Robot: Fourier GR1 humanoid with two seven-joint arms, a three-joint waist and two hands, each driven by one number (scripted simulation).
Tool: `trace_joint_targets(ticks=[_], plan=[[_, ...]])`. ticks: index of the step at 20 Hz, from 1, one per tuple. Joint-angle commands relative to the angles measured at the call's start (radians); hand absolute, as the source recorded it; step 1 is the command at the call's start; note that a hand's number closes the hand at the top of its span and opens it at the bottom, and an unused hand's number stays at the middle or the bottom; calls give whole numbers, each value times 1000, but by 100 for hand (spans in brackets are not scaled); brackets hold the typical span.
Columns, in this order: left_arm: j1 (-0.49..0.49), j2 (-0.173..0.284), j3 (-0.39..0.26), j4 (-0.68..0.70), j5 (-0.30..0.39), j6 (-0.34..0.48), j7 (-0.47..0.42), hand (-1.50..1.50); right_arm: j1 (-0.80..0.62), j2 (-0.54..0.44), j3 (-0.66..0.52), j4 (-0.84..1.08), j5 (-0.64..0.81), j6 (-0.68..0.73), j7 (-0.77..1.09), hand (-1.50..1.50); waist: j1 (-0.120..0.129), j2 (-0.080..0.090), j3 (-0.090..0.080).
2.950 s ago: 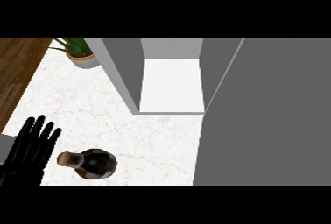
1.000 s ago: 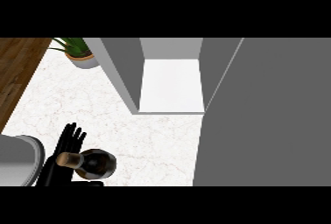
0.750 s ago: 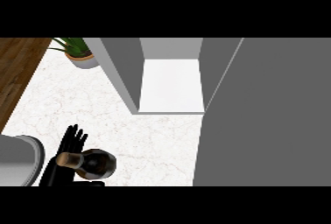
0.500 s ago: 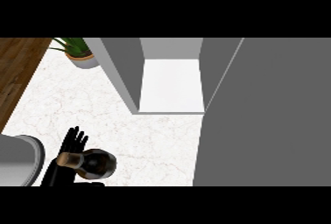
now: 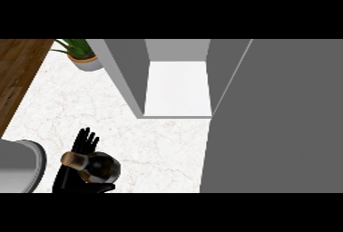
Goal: Pick up the wine, place it into the cabinet and close the cabinet
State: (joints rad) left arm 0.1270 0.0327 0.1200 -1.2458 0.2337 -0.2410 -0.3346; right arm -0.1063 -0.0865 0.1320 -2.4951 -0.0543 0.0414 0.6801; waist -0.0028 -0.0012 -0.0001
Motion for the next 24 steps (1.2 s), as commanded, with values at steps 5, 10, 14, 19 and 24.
trace_joint_targets(ticks=[5, 10, 14, 19, 24], plan=[[-64, -15, -9, 120, 33, -91, -72, 150, -13, -33, -115, -71, -135, 21, 43, -150, -2, 1, 0], [-62, 41, -17, 162, -19, -129, -128, 150, 67, 12, -7, -181, -49, -8, 65, -150, -4, -1, 0], [-73, 28, -101, 88, -160, -39, -166, 150, 15, 9, -32, -80, -44, 6, -6, -150, -2, 0, 0], [-72, 136, 15, 87, -100, -76, -241, 150, 58, 11, -10, -136, -45, 0, 38, -150, -1, -2, 0], [-175, 152, 77, 207, -83, -70, -332, 150, 19, -6, -46, -131, -93, 5, 78, -150, -2, 0, 0]])
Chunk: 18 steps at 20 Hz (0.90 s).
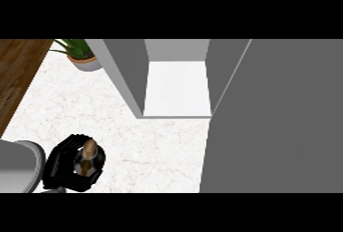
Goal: Pick up the wine, place it into the cabinet and close the cabinet
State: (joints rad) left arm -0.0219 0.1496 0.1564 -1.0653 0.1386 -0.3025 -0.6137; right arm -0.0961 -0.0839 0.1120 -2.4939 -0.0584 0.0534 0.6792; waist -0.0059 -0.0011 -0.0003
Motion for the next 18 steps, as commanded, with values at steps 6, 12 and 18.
trace_joint_targets(ticks=[6, 12, 18], plan=[[-33, -7, 16, -136, -20, 93, -42, 150, -5, 13, -14, -71, -52, -5, 27, -150, 7, -1, 0], [41, -35, -24, -375, 82, 28, 123, 150, 33, 32, 16, -68, -34, 7, 10, -150, 9, -2, 1], [90, -88, -122, -627, 77, 94, 315, 150, 45, 2, -69, -67, -110, 33, -13, -150, 7, -1, 1]])
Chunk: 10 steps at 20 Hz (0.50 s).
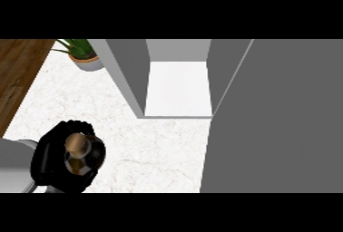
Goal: Pick up the wine, place it into the cabinet and close the cabinet
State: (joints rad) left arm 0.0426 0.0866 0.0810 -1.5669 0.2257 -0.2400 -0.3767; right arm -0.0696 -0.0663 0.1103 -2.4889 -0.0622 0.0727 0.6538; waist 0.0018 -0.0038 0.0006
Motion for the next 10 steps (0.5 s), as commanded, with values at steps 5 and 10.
trace_joint_targets(ticks=[5, 10], plan=[[5, -40, -106, -204, -57, 86, 200, 150, 8, 18, -15, 8, -56, 17, -43, -150, -1, 3, 0], [-111, -85, -235, -284, -60, 225, 397, 150, 27, -10, -59, -115, -124, 19, 46, -150, -11, 1, 0]])
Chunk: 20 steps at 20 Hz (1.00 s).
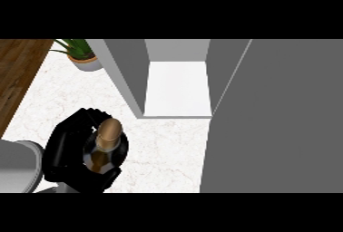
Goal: Pick up the wine, place it into the cabinet and close the cabinet
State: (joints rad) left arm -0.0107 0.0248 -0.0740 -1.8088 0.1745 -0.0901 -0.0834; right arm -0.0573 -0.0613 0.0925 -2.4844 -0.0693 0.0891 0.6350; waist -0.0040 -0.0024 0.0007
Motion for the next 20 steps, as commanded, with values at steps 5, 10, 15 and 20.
trace_joint_targets(ticks=[5, 10, 15, 20], plan=[[-155, -24, -218, -58, 2, 239, 141, 150, -19, 17, 24, -85, -28, -32, 77, -150, -6, 0, -1], [-301, -25, -279, 20, -6, 382, 162, 150, 0, -11, -38, -102, -102, 3, 64, -150, -10, 2, 0], [-362, -25, -349, 44, -14, 524, 188, 150, 81, 22, 32, -90, -27, 16, -23, -150, -6, 1, 0], [-527, -25, -382, 116, -36, 641, 235, 150, -11, -4, -57, -50, -100, 9, 30, -150, -6, 2, 0]])
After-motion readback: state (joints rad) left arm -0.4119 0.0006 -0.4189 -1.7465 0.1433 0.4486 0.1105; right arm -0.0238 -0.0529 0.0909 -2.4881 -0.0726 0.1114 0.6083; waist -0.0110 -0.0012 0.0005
